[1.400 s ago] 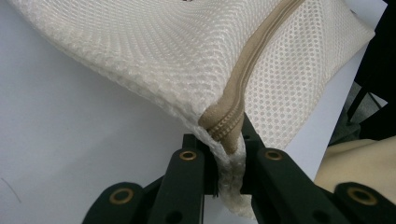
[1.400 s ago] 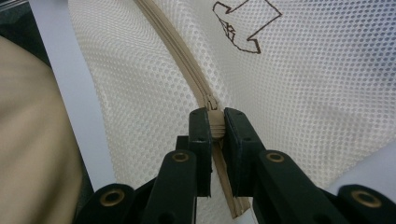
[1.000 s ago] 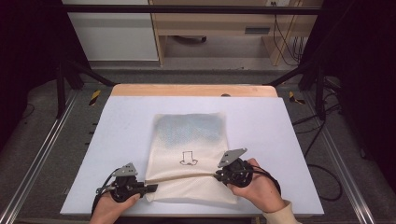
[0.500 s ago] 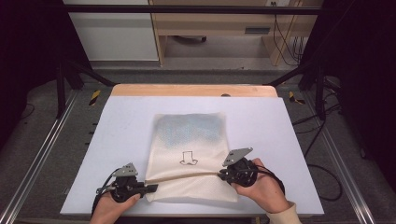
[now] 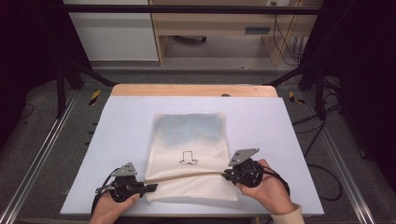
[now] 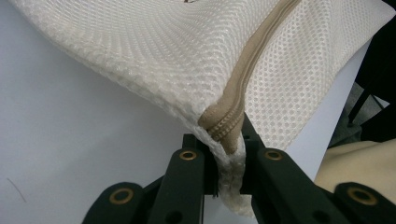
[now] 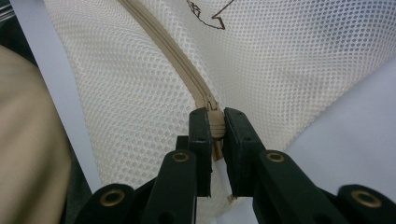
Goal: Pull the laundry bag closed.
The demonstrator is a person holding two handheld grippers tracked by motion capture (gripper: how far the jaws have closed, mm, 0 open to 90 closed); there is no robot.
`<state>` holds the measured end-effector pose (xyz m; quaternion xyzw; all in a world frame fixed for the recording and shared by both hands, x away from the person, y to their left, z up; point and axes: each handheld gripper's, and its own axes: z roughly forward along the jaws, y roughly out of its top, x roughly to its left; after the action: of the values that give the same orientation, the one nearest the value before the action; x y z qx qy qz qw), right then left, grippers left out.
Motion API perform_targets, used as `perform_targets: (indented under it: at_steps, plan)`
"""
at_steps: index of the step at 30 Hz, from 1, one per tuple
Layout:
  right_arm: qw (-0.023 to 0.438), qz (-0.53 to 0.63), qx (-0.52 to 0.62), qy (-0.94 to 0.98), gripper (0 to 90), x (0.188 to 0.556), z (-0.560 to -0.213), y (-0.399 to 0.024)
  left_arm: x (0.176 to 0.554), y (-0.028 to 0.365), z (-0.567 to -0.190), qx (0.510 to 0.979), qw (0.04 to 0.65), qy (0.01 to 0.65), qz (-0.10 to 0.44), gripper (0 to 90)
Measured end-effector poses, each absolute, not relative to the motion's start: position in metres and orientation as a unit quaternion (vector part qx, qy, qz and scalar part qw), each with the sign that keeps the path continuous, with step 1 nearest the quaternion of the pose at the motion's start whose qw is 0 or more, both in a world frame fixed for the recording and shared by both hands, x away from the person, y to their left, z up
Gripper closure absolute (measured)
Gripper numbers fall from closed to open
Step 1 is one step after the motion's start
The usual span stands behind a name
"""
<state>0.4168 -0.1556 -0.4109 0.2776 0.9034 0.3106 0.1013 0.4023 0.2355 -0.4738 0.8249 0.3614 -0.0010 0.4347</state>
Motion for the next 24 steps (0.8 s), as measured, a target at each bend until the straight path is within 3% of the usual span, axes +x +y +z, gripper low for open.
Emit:
perform_targets:
  at_steps: [24]
  plan:
    - [0.098,0.320,0.292,0.896,82.2,0.414,-0.413,-0.169,0.402,0.235,-0.472,0.825,0.438,0.359,0.001,84.0]
